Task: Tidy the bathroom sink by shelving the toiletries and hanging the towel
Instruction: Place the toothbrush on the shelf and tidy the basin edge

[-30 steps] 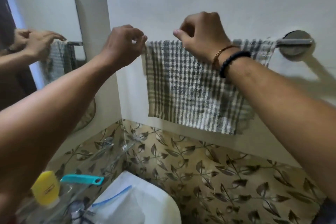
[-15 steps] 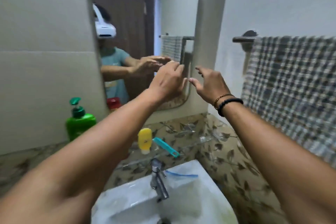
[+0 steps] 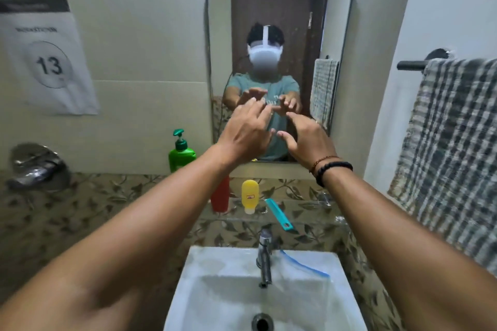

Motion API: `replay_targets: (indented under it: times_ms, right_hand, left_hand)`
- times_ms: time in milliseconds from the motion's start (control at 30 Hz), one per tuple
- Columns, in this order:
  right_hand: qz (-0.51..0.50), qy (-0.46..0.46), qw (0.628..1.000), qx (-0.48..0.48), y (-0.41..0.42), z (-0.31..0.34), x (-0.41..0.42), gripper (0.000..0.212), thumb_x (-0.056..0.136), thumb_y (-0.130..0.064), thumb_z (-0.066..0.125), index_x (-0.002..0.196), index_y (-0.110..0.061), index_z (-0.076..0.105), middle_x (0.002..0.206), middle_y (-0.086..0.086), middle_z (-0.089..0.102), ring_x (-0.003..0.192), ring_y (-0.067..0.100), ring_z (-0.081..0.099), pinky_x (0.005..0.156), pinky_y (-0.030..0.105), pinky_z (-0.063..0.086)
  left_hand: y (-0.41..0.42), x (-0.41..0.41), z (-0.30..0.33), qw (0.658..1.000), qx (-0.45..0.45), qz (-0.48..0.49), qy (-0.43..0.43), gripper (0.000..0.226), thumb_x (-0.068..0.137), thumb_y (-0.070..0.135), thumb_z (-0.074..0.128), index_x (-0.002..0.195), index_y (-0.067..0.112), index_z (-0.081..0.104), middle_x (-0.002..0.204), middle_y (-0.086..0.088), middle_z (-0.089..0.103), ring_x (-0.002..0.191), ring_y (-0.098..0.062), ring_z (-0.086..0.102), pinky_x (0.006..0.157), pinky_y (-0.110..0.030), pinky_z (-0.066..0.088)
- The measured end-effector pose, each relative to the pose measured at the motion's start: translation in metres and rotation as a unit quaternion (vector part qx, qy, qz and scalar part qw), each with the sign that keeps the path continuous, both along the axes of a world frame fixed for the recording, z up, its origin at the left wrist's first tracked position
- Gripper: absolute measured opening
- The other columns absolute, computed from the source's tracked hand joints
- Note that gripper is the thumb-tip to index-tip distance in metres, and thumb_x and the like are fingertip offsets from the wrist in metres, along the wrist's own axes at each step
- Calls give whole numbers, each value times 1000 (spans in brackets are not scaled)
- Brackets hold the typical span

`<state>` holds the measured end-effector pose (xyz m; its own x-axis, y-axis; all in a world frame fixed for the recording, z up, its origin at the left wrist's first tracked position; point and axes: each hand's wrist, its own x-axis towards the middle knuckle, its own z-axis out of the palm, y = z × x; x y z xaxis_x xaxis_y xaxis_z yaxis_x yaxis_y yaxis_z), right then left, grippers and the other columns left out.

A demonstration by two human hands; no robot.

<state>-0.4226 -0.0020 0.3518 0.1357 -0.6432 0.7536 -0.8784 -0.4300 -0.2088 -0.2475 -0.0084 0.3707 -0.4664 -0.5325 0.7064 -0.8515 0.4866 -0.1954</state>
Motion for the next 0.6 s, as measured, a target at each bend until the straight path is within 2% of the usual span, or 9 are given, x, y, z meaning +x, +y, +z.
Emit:
replay_targets:
  times_ms: [67, 133, 267, 367, 433, 533, 600]
  right_hand:
    - [8, -17, 1000, 17, 1, -19, 4, 50, 89, -31, 66, 131, -6, 56, 124, 18, 66, 112, 34, 61, 98, 40, 47]
    - [15, -41, 998, 38, 6, -50, 7, 45, 87, -30, 67, 125, -5, 61, 113, 18, 68, 104, 36, 62, 93, 42, 50]
    - [18, -51, 997, 49, 27, -139, 6, 18, 85, -23, 66, 95, -8, 68, 84, 12, 67, 78, 33, 61, 68, 40, 50]
    - [4, -40, 996, 86, 46, -208, 0, 14, 84, -25, 62, 85, -11, 65, 75, 8, 64, 70, 29, 59, 62, 36, 46]
    - [-8, -41, 994, 104, 58, -243, -5, 13, 83, -24, 65, 80, -12, 63, 71, 5, 61, 66, 27, 57, 57, 35, 46]
    - [-29, -36, 988, 148, 68, -283, -14, 13, 79, -22, 74, 78, -14, 64, 69, 1, 60, 65, 24, 58, 53, 31, 45]
    - [-42, -14, 976, 213, 70, -304, -19, 15, 79, -24, 74, 89, -14, 68, 78, 3, 64, 75, 25, 62, 57, 30, 48]
  left_hand:
    - [6, 3, -19, 1000, 10, -12, 11, 50, 86, 31, 53, 123, -3, 56, 116, -25, 62, 105, -41, 58, 86, -52, 51]
    - [12, 3, -51, 999, 27, -22, 29, 46, 87, 31, 54, 120, -1, 59, 111, -22, 65, 99, -39, 60, 81, -49, 51]
    - [30, -3, -141, 995, 75, -49, 43, 32, 89, 30, 49, 103, 5, 65, 97, -16, 64, 87, -34, 57, 72, -43, 45]
    - [46, -11, -207, 986, 137, -82, 50, 22, 89, 22, 50, 93, 5, 64, 87, -15, 61, 79, -32, 54, 68, -42, 42]
    - [54, -14, -242, 976, 188, -94, 53, 21, 90, 20, 51, 97, 5, 64, 91, -15, 62, 81, -32, 54, 69, -43, 45]
    - [59, -20, -286, 962, 246, -108, 42, 20, 91, 21, 53, 100, 7, 62, 94, -13, 62, 85, -31, 54, 72, -41, 46]
    - [62, -24, -309, 954, 272, -120, 31, 17, 91, 20, 55, 96, 6, 63, 90, -14, 62, 82, -32, 54, 69, -42, 47]
